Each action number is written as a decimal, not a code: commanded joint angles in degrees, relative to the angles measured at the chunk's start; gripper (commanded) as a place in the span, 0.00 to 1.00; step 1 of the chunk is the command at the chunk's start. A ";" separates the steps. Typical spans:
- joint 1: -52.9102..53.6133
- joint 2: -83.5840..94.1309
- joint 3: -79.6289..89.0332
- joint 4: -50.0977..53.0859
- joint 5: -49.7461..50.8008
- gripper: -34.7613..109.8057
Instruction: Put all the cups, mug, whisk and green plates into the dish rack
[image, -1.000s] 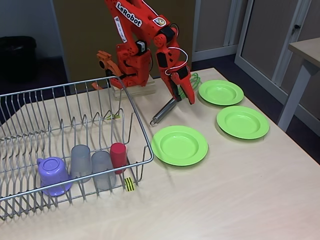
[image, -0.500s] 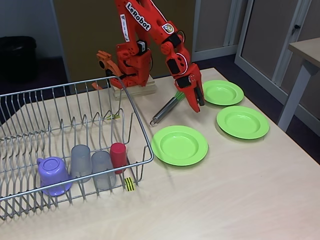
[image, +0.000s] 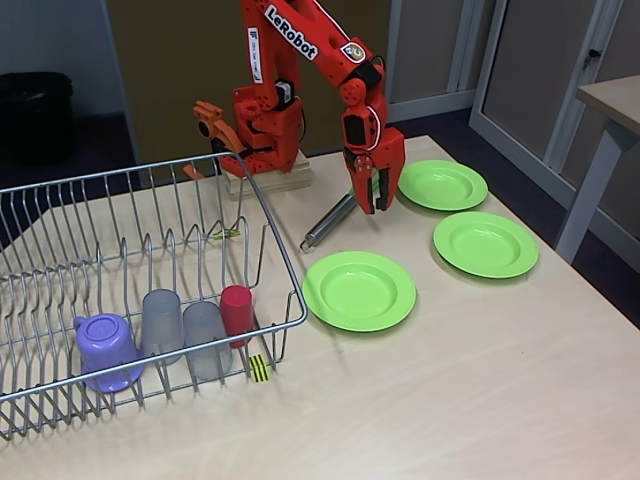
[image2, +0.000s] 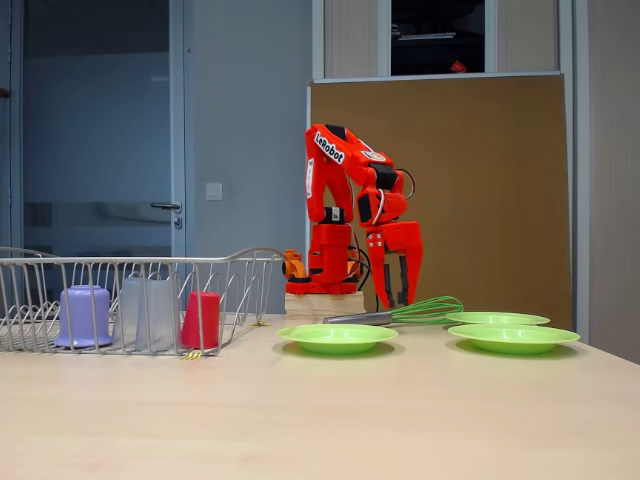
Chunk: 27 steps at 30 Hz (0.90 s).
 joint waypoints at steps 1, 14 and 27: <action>-0.70 5.10 -0.35 10.11 17.14 0.28; 3.25 1.85 4.04 0.70 24.08 0.47; 4.39 2.02 13.36 -9.49 24.87 0.47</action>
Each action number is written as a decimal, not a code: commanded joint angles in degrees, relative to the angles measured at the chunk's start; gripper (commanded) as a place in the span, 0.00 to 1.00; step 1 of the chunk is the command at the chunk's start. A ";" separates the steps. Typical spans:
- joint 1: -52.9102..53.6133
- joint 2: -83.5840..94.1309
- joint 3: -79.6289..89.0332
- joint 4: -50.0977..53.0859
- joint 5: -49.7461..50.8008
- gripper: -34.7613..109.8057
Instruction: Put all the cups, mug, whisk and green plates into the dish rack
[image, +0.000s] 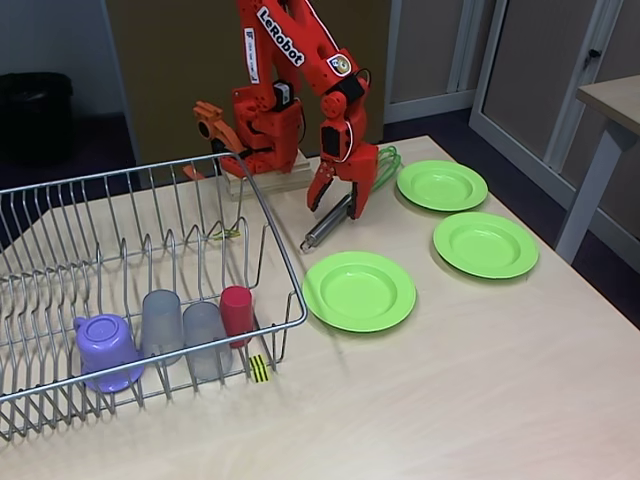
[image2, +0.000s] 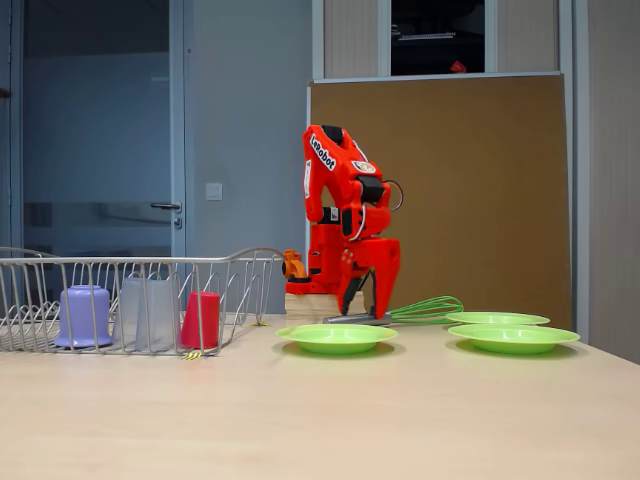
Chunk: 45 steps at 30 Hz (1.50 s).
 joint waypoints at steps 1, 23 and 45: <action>-0.79 1.32 2.37 -1.93 1.32 0.47; 0.00 -3.52 7.38 -17.58 -0.79 0.38; -2.81 4.31 6.24 -2.81 7.38 0.24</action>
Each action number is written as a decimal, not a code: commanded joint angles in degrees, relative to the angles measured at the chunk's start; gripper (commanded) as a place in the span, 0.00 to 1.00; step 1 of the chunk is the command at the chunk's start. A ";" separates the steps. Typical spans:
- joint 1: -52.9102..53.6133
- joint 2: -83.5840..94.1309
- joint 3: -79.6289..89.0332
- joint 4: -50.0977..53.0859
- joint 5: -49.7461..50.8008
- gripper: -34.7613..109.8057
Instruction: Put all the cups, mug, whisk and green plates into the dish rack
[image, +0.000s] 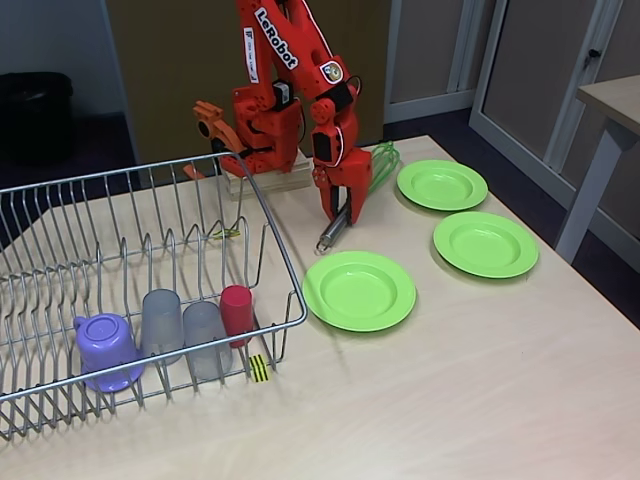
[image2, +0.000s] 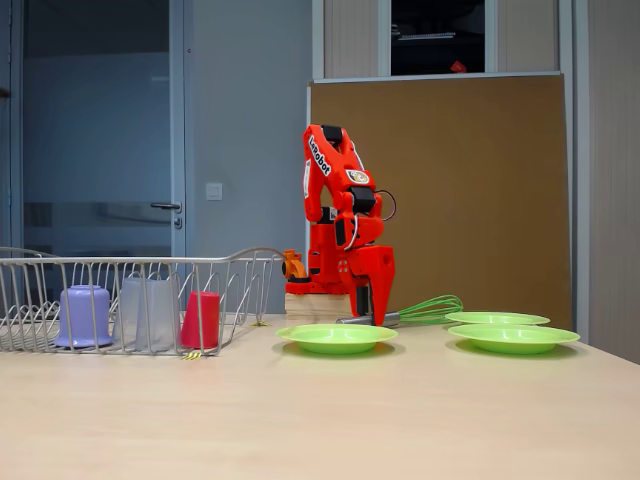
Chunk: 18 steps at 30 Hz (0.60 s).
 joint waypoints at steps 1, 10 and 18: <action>-2.02 5.62 -0.79 8.35 2.90 0.24; -1.58 13.89 -12.30 30.32 -1.05 0.24; 11.16 9.05 -37.09 48.08 -23.82 0.24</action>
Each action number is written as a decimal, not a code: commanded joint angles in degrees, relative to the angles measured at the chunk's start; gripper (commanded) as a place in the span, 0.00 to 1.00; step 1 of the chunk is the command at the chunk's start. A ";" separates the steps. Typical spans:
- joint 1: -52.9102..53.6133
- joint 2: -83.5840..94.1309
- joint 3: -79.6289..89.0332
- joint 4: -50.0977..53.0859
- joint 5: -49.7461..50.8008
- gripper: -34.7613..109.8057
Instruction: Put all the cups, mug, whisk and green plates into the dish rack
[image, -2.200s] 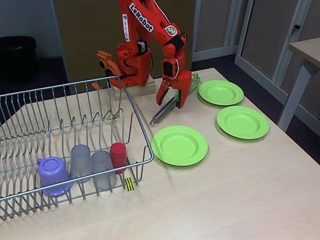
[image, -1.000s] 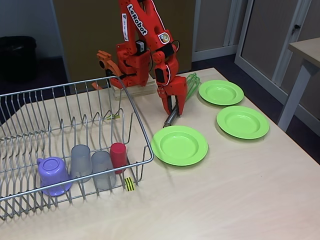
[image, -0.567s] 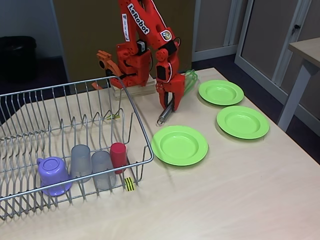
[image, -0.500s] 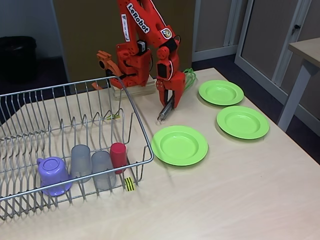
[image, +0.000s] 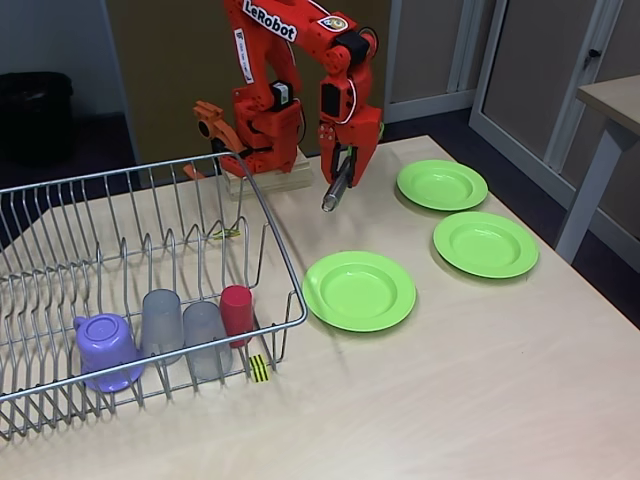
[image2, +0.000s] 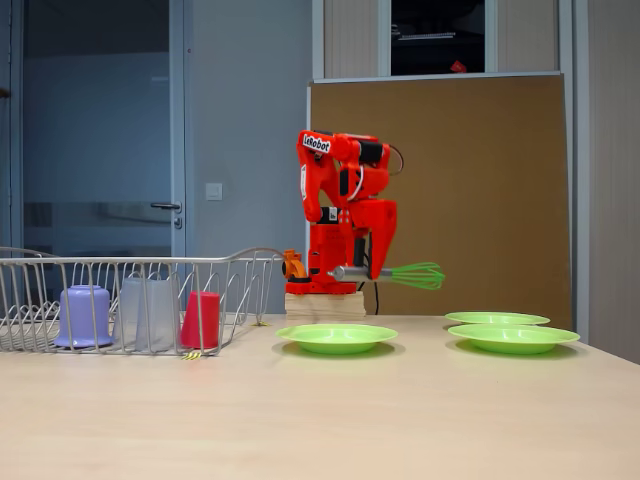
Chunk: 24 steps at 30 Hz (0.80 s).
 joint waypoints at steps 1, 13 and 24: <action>6.86 -2.11 -14.06 7.47 -12.74 0.24; 22.06 -24.96 -53.00 7.29 -53.61 0.24; 23.91 -36.21 -76.55 8.61 -78.49 0.24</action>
